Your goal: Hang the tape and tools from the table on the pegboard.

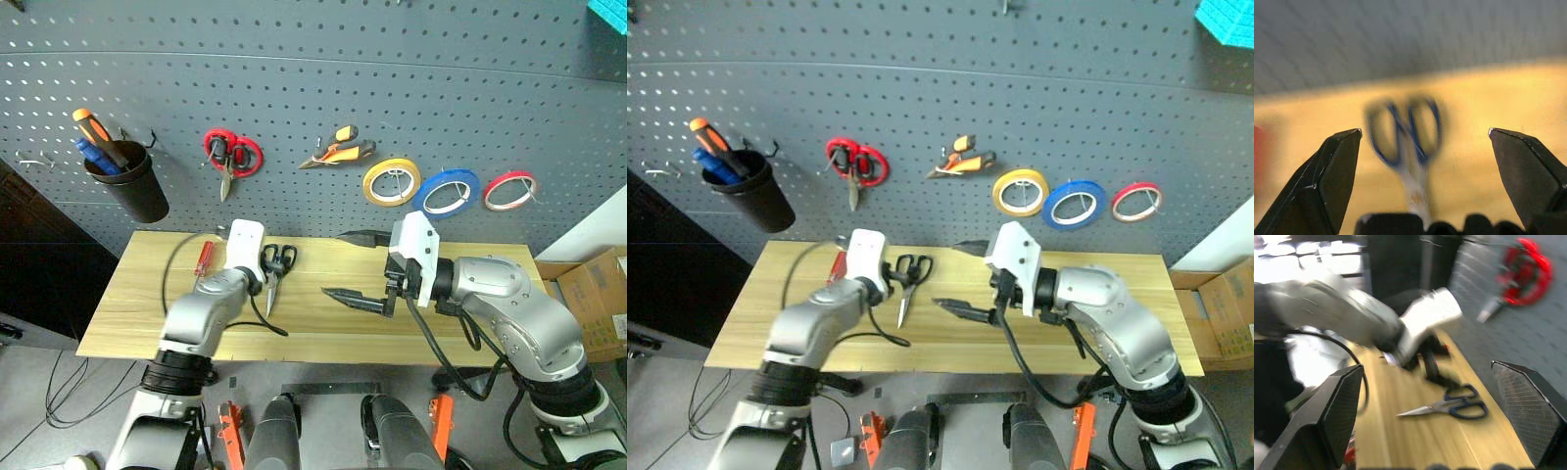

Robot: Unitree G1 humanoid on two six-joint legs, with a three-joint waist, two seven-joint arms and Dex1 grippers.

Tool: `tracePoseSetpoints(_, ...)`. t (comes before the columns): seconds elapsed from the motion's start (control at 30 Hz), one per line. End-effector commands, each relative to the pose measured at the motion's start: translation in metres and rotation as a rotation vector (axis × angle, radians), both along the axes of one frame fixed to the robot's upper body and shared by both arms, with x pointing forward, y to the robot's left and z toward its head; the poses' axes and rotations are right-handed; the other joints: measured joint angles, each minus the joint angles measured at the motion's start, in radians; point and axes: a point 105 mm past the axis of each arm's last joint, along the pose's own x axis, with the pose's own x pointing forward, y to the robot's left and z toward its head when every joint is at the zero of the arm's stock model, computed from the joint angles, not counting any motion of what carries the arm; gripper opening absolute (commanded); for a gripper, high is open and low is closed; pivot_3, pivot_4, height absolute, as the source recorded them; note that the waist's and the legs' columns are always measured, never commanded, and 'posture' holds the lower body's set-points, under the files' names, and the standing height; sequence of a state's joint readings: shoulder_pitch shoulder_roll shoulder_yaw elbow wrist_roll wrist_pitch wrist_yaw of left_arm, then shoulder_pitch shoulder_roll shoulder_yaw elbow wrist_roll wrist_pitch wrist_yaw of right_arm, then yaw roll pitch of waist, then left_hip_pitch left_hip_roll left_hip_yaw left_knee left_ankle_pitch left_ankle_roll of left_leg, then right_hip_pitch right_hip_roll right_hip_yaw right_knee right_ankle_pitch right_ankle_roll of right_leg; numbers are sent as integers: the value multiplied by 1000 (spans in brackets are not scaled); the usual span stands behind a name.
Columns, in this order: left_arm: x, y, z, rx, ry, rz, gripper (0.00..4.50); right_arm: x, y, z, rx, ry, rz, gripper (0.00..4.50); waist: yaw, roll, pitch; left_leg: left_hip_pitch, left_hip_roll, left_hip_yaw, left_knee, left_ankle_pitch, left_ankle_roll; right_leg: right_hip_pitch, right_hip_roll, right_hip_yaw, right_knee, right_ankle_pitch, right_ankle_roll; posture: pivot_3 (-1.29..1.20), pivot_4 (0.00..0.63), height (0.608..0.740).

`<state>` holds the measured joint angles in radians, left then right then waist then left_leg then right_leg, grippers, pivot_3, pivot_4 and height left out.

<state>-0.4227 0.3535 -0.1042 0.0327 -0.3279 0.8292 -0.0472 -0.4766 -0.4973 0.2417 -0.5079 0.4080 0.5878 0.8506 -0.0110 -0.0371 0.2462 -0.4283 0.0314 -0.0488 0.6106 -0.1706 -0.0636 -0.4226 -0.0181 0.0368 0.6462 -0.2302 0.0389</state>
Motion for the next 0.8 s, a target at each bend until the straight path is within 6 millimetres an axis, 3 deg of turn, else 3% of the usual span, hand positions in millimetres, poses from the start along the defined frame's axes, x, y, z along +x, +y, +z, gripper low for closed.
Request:
tracePoseSetpoints(0.03,-5,11,-7,64,27,55,4500,-6,6,1,-15,-46,98,4481,-8,0,8,0,0,0,0,0,0,0,0,0,1,0,0,9,285,740)
tracePoseSetpoints(0.23,-17,28,-32,131,121,122,4500,-8,1,-18,-79,-37,158,4481,-16,0,19,-3,-1,-1,0,0,0,-2,-1,0,0,3,6,10,303,740)
tracePoseSetpoints(0.37,-24,40,-45,142,163,136,4500,1,-11,-43,-172,-29,119,4481,-15,0,33,-3,-1,-1,0,0,0,-2,-1,0,0,3,6,2,318,740)
tracePoseSetpoints(0.8,-9,25,-57,94,215,37,4500,25,-29,-73,-282,-11,36,4481,-15,3,41,-3,-2,0,0,0,0,-2,-2,0,0,3,5,-1,333,740)
